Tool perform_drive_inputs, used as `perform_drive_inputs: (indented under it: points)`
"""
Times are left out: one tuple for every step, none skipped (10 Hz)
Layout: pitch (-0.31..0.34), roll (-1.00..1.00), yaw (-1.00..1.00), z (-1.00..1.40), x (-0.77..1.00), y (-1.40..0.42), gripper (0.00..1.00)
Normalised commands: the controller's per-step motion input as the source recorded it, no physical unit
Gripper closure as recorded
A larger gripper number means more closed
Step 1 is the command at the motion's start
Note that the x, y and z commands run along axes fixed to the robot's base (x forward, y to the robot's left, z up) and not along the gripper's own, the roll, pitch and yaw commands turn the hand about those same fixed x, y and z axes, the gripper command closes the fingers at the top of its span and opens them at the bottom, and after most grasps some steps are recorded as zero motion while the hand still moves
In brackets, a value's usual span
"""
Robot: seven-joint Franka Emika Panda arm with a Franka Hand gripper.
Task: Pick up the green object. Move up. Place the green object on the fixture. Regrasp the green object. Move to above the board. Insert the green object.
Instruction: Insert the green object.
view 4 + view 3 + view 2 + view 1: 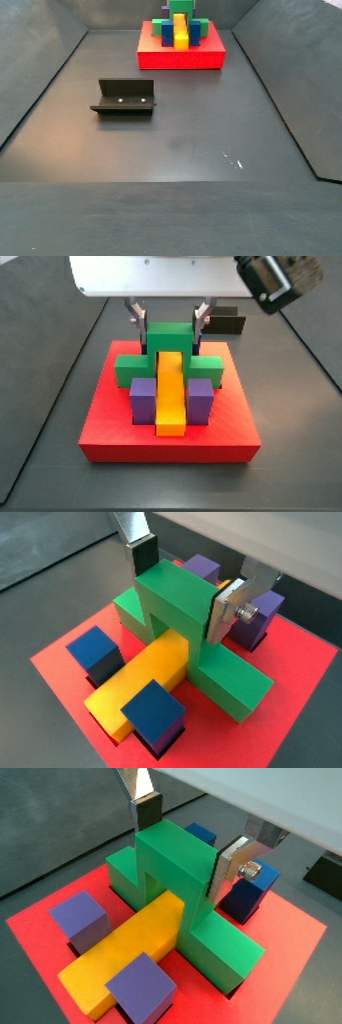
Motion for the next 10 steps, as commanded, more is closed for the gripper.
perform_drive_inputs:
  points:
    - [-0.011,0.09,-0.07,-0.37,0.11,-0.02,1.0]
    - [-0.01,0.05,-0.11,-0.39,0.23,-0.05,1.0]
    - [-0.026,0.06,-0.16,-0.48,0.26,-0.04,1.0]
    - [-0.013,0.07,-0.16,-0.47,0.25,-0.01,1.0]
    - [-0.011,0.09,-0.15,-0.47,0.21,0.0,1.0]
    - [-0.004,0.12,-0.13,-0.5,0.18,-0.01,1.0]
    - [0.0,0.21,-0.04,-0.41,0.0,0.0,1.0]
    - [0.0,0.1,0.0,0.0,0.0,0.0,1.0]
    - [0.0,0.0,0.0,0.0,0.0,0.0,1.0]
    - [0.0,0.0,0.0,0.0,0.0,0.0,1.0]
